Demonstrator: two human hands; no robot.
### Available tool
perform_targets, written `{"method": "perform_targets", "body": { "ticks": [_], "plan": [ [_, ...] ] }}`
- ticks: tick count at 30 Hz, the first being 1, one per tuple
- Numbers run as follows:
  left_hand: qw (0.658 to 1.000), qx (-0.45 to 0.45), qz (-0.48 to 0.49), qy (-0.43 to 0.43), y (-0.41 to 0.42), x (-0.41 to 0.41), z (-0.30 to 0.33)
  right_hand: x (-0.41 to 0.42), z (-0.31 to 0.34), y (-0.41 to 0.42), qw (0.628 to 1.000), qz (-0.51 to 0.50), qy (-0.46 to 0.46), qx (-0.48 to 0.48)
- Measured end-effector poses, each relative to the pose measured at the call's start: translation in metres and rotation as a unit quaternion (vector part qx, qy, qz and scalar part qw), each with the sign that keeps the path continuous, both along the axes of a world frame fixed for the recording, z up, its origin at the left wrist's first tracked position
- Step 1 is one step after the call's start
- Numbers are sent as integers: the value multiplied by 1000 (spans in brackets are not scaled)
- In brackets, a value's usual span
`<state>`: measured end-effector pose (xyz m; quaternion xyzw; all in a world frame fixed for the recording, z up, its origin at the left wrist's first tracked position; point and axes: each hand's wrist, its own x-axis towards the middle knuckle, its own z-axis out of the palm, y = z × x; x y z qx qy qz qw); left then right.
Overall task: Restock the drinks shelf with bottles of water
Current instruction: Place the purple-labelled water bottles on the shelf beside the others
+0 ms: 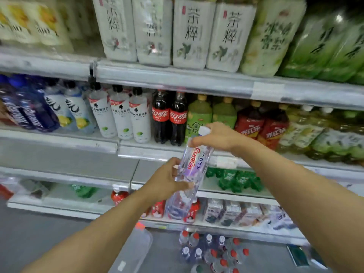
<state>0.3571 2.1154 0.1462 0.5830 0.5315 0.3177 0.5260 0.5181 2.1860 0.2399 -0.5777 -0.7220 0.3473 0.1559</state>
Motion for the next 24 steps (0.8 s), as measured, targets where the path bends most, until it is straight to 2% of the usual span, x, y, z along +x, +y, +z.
{"method": "perform_targets", "body": {
  "ticks": [6, 11, 15, 19, 24],
  "plan": [
    [997, 76, 25, 2, 7, 26, 76, 25, 69, -15, 986, -50, 33, 154],
    [987, 147, 54, -21, 12, 39, 142, 44, 138, -30, 973, -16, 76, 219],
    [979, 187, 83, -23, 16, 37, 194, 57, 185, -39, 954, -31, 84, 285],
    [972, 209, 102, -17, 20, 30, 237, 63, 217, -35, 927, -50, 36, 369],
    [964, 246, 100, -19, 30, 22, 290, 61, 242, -25, 906, -76, -16, 417]
  ]
}}
